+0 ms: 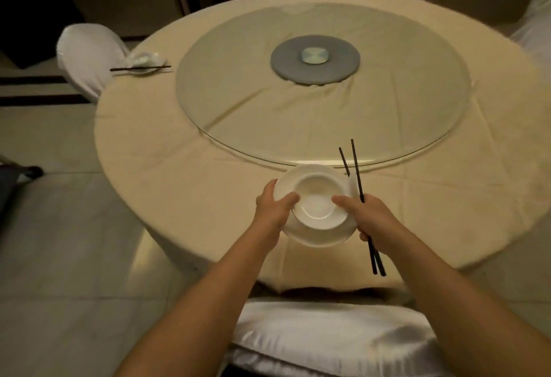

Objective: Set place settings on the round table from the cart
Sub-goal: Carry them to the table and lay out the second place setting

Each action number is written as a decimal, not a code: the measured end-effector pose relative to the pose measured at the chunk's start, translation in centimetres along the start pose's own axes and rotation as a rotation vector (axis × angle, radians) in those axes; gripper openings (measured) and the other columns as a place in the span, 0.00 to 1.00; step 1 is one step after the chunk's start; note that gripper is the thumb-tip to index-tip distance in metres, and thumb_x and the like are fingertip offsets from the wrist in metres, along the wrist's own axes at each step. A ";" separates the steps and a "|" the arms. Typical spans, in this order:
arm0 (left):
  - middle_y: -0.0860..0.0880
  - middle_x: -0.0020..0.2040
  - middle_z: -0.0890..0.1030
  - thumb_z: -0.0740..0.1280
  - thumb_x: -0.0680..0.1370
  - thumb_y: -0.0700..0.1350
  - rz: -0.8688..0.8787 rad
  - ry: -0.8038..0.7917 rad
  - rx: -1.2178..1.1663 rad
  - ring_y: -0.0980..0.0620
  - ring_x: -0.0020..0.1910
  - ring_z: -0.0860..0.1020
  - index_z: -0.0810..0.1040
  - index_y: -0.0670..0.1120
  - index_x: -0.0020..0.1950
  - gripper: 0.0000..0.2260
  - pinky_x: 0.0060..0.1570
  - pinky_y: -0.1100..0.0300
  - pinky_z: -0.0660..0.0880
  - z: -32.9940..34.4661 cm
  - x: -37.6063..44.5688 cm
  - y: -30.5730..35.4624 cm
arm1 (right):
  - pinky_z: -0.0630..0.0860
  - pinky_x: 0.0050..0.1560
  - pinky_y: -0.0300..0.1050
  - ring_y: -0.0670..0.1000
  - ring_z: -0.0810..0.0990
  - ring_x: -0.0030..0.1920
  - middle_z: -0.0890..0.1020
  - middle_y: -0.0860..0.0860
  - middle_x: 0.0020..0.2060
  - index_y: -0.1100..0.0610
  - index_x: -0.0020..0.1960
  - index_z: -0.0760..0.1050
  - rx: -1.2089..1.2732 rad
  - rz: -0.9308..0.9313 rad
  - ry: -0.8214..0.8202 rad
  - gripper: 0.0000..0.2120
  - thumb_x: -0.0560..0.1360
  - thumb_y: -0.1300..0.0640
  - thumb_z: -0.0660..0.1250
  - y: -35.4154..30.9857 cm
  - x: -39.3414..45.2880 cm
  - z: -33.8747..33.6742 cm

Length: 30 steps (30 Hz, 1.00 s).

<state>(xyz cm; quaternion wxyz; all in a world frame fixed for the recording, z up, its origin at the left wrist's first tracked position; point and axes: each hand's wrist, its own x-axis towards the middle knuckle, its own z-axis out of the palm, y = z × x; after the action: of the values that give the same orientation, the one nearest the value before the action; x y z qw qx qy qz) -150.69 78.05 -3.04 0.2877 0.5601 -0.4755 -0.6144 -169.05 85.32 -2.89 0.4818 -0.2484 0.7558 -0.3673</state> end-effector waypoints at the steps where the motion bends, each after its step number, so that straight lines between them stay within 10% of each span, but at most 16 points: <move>1: 0.43 0.63 0.75 0.69 0.73 0.45 -0.030 0.015 0.027 0.43 0.57 0.78 0.72 0.52 0.67 0.22 0.53 0.48 0.78 0.2 0.4 -0.7 | 0.65 0.24 0.42 0.48 0.69 0.28 0.78 0.52 0.38 0.55 0.51 0.77 0.000 0.021 -0.003 0.22 0.68 0.40 0.72 0.8 0.6 0.2; 8: 0.48 0.57 0.80 0.73 0.72 0.45 -0.106 -0.049 0.198 0.46 0.53 0.80 0.77 0.51 0.59 0.17 0.55 0.45 0.79 1.3 3.1 -4.5 | 0.74 0.34 0.45 0.52 0.81 0.43 0.81 0.53 0.48 0.56 0.59 0.74 -0.021 0.074 0.054 0.27 0.68 0.40 0.73 5.9 3.9 0.5; 13: 0.48 0.70 0.72 0.74 0.72 0.47 -0.130 -0.023 0.296 0.46 0.65 0.74 0.67 0.47 0.74 0.32 0.65 0.47 0.73 2.2 5.1 -6.1 | 0.80 0.49 0.54 0.52 0.81 0.47 0.81 0.51 0.49 0.54 0.58 0.74 -0.062 0.072 0.088 0.27 0.67 0.39 0.73 7.7 5.6 0.8; 25: 0.49 0.71 0.69 0.68 0.73 0.58 -0.096 0.108 0.522 0.45 0.71 0.61 0.65 0.53 0.75 0.31 0.68 0.49 0.64 2.4 6.3 -8.0 | 0.76 0.51 0.51 0.55 0.76 0.54 0.74 0.53 0.57 0.57 0.65 0.68 -0.281 0.028 0.238 0.39 0.66 0.31 0.69 7.2 6.4 1.7; 30: 0.48 0.72 0.62 0.71 0.72 0.60 -0.129 0.103 0.478 0.45 0.71 0.60 0.64 0.54 0.74 0.33 0.68 0.50 0.62 2.3 6.2 -7.5 | 0.75 0.39 0.51 0.53 0.77 0.40 0.77 0.52 0.42 0.52 0.45 0.68 -0.342 -0.075 0.265 0.19 0.69 0.37 0.66 5.9 5.3 0.5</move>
<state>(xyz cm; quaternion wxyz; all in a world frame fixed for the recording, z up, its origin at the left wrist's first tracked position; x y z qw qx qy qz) -152.87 76.02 -12.61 0.1311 0.6720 -0.5552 -0.4723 -170.94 84.92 -10.61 0.3153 -0.3038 0.8540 -0.2809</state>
